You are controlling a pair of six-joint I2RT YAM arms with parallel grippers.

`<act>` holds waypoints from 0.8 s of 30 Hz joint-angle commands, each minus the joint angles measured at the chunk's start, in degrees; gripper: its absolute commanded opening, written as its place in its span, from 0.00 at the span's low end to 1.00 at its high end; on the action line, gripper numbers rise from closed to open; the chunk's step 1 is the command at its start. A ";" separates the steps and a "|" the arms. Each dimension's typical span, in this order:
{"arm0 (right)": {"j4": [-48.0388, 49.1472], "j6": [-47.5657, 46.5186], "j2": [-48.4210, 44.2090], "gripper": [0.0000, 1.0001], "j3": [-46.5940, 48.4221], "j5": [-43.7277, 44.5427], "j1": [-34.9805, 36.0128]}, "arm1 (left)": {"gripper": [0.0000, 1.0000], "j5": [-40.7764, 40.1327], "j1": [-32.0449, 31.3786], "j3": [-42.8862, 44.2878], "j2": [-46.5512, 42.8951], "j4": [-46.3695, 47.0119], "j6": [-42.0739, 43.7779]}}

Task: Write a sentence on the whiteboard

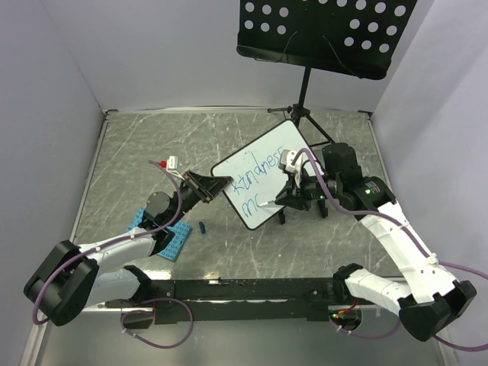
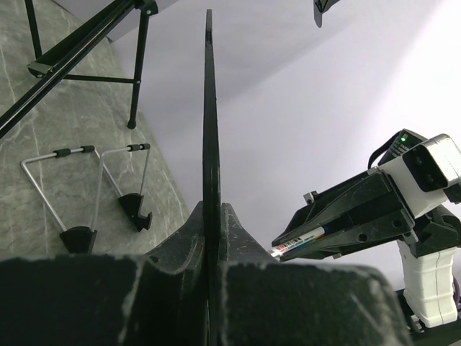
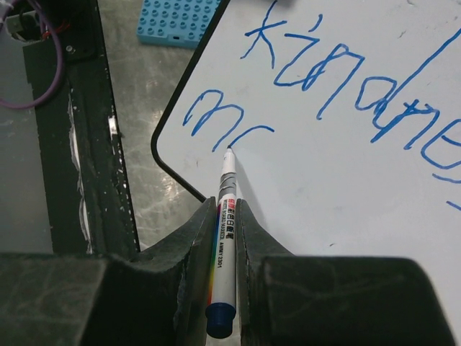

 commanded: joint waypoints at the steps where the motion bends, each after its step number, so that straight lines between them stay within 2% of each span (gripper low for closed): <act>1: -0.64 -1.36 -1.30 0.00 -0.72 3.35 0.24 | 0.01 -0.14 -0.03 2.65 -1.79 10.85 -2.44; 11: 3.84 1.37 0.19 0.00 2.35 7.49 -0.64 | 0.01 -0.14 0.06 2.12 -2.49 10.41 -2.35; 24: 6.13 3.30 3.18 0.00 4.55 6.26 -0.55 | 0.01 0.30 0.15 2.03 -2.49 10.85 -2.44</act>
